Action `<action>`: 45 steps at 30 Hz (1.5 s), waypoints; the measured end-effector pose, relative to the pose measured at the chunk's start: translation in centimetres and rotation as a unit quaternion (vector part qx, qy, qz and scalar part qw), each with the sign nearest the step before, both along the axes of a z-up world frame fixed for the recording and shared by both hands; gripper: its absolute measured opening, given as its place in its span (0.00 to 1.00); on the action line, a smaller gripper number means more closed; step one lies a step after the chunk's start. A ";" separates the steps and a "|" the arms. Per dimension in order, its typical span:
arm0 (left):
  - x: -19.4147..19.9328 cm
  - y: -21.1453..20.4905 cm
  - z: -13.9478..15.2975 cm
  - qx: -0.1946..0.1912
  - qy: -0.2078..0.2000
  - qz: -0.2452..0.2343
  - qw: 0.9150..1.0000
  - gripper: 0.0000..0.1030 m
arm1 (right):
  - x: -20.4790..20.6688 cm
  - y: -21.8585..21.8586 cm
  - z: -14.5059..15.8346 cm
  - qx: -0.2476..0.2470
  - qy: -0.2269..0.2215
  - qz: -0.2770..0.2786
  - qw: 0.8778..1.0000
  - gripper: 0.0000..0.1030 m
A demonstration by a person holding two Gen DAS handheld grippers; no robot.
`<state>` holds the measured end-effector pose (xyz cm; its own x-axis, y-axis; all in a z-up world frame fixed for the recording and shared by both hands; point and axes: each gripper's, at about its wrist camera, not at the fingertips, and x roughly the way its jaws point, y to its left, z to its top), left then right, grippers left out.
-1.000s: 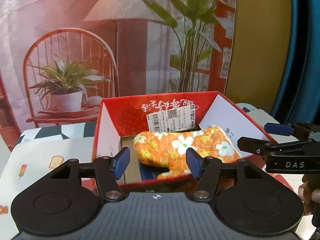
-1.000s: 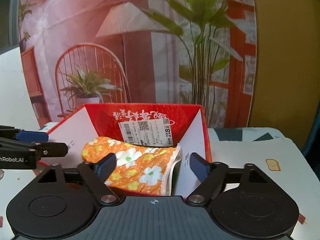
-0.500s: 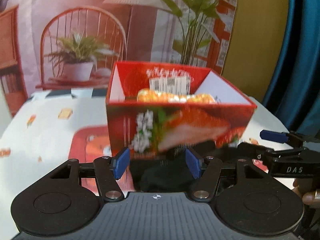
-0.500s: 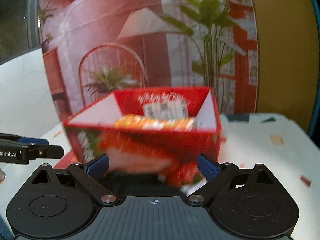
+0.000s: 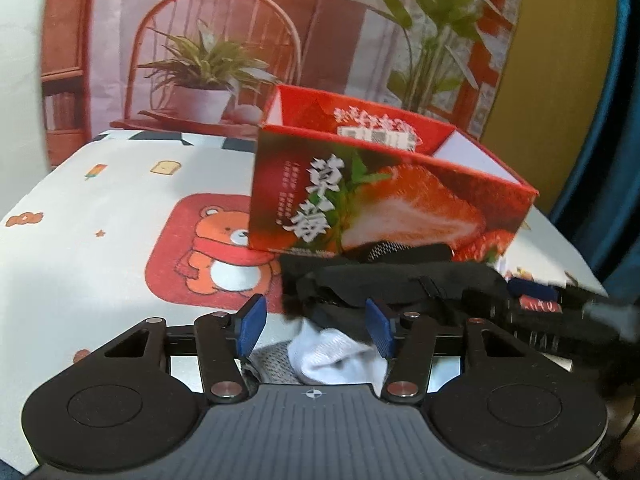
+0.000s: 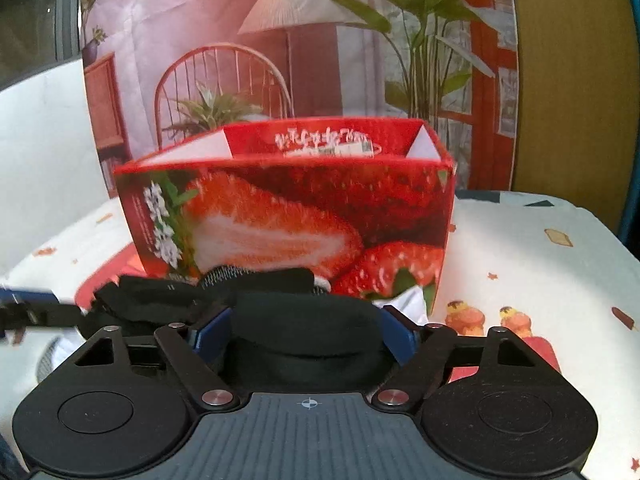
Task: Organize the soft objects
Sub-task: 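Move both grippers down to the black strap item beside the box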
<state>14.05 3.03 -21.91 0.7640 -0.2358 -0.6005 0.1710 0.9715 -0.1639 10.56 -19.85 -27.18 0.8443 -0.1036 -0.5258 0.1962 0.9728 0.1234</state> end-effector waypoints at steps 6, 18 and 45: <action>0.3 0.4 -1.1 -0.014 0.017 0.011 1.000 0.56 | -0.4 -0.2 -0.8 -0.003 -0.006 0.011 1.000 0.73; 1.0 1.0 -1.7 -0.059 0.033 0.011 0.998 0.56 | 0.1 0.0 -1.2 -0.008 0.007 0.013 1.000 0.75; 4.2 -2.6 -1.5 -0.051 0.047 -0.018 0.997 0.39 | 0.3 0.0 -1.4 -0.005 0.010 0.017 1.000 0.76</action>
<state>18.23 0.46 -23.42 0.6957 -0.3253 -0.6405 0.1839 0.9425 -0.2789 10.83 -19.88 -28.54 0.8371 -0.0812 -0.5409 0.1657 0.9801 0.1094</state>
